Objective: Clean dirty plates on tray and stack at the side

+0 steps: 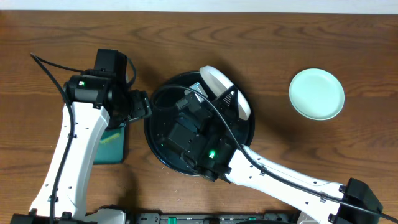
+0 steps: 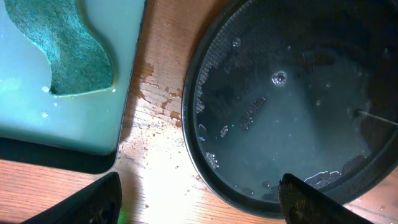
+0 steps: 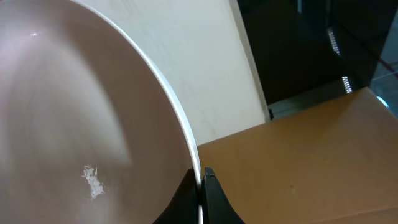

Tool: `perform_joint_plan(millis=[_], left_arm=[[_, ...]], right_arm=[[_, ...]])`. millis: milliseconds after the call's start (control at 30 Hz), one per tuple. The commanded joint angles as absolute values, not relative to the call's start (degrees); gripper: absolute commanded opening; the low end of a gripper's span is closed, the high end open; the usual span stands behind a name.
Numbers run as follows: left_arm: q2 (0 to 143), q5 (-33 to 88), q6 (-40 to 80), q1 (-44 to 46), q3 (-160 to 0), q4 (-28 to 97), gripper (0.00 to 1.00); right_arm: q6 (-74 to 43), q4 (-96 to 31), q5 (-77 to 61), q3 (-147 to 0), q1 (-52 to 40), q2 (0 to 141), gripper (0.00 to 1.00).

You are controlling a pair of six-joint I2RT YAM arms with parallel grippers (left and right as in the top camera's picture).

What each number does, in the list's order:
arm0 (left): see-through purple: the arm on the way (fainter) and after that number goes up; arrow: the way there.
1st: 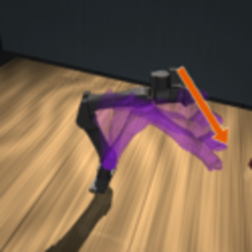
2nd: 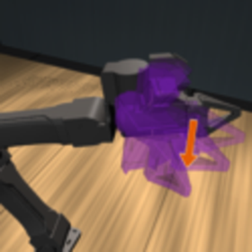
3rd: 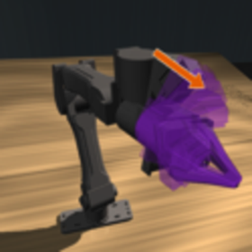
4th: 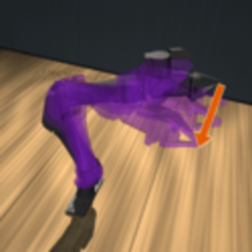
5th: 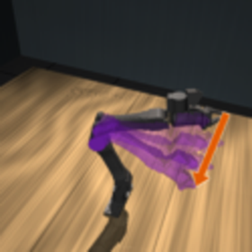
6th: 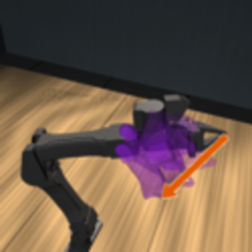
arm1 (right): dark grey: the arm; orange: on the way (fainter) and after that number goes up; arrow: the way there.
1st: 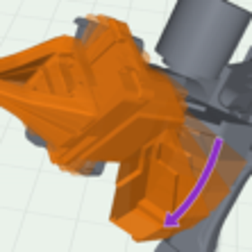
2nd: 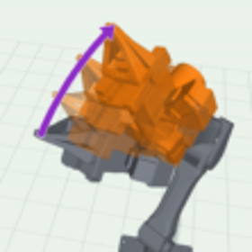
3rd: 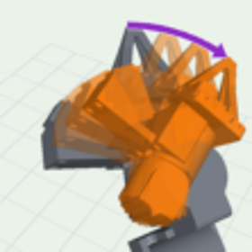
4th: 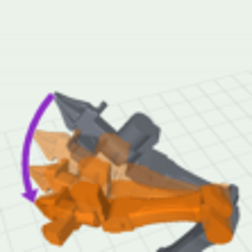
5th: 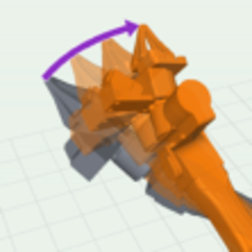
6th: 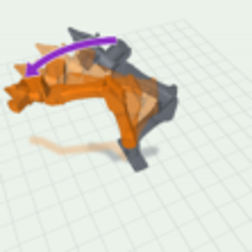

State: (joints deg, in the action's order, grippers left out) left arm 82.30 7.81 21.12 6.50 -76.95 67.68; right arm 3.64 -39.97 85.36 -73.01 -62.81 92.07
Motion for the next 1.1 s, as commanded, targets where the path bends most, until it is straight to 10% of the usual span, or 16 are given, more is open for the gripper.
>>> perform_joint_plan(millis=[0, 733, 1067], left_arm=[[82.41, 7.94, 21.02, 6.61, -76.82, 67.92, 0.81], [82.39, -0.62, 28.18, -14.11, -76.84, 71.40, 0.81], [82.39, -0.67, 28.18, -14.09, -76.82, 71.79, 0.81]], right_arm=[[3.25, -39.33, 83.31, -74.15, -63.02, 90.96, 0.01], [-16.78, -44.45, 52.97, -74.15, -55.77, 90.96, 0.01], [-31.27, -42.83, 18.83, -74.15, -43.48, 90.96, 0.01]])
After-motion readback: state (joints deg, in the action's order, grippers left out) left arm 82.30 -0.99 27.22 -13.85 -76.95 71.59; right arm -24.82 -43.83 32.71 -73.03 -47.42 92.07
